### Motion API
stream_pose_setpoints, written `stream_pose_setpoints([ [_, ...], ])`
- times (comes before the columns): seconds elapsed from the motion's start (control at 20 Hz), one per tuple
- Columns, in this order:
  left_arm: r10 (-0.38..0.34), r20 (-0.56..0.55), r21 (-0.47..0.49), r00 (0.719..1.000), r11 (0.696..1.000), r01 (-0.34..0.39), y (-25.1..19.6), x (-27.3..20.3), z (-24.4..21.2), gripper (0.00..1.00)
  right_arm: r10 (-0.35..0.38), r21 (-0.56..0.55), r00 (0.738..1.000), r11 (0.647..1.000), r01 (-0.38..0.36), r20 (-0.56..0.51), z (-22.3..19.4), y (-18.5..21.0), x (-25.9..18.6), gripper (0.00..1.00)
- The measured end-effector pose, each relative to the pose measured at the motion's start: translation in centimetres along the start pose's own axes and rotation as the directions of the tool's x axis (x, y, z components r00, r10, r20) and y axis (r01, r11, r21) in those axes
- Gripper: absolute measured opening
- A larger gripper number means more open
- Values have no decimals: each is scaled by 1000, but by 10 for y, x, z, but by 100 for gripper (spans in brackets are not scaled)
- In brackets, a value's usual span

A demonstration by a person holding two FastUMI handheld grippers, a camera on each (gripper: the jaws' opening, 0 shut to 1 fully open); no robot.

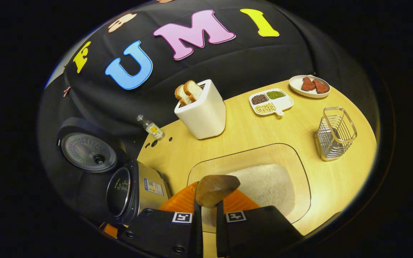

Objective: Close the left gripper, press the button to open the rice cooker; take a wooden spoon from the chopstick holder with the right hand, scoop a spoonful of rice and pour it into the rice cooker, then put the wooden spoon back into the chopstick holder.

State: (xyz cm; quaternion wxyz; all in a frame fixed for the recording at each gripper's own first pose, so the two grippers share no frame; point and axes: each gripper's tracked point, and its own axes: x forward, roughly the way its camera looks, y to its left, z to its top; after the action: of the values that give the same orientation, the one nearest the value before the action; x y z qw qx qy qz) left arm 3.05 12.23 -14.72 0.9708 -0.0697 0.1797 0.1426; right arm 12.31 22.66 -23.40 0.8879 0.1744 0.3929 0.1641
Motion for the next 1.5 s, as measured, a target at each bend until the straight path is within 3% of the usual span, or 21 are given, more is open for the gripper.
stream_pose_setpoints([
  [0.35,32,-7,-2,999,999,-32,20,-7,-5,95,35,111,999,993,-34,0,12,6,2,19],
  [0.85,-5,15,56,1000,998,4,8,1,20,95,-9,344,999,939,-4,34,30,-40,-7,19],
  [1.2,-44,50,82,998,996,40,-4,3,38,95,-26,538,996,843,-23,83,61,-67,-27,19],
  [1.5,-53,59,28,997,998,52,0,-3,37,95,22,656,991,747,-104,131,85,-52,-43,19],
])
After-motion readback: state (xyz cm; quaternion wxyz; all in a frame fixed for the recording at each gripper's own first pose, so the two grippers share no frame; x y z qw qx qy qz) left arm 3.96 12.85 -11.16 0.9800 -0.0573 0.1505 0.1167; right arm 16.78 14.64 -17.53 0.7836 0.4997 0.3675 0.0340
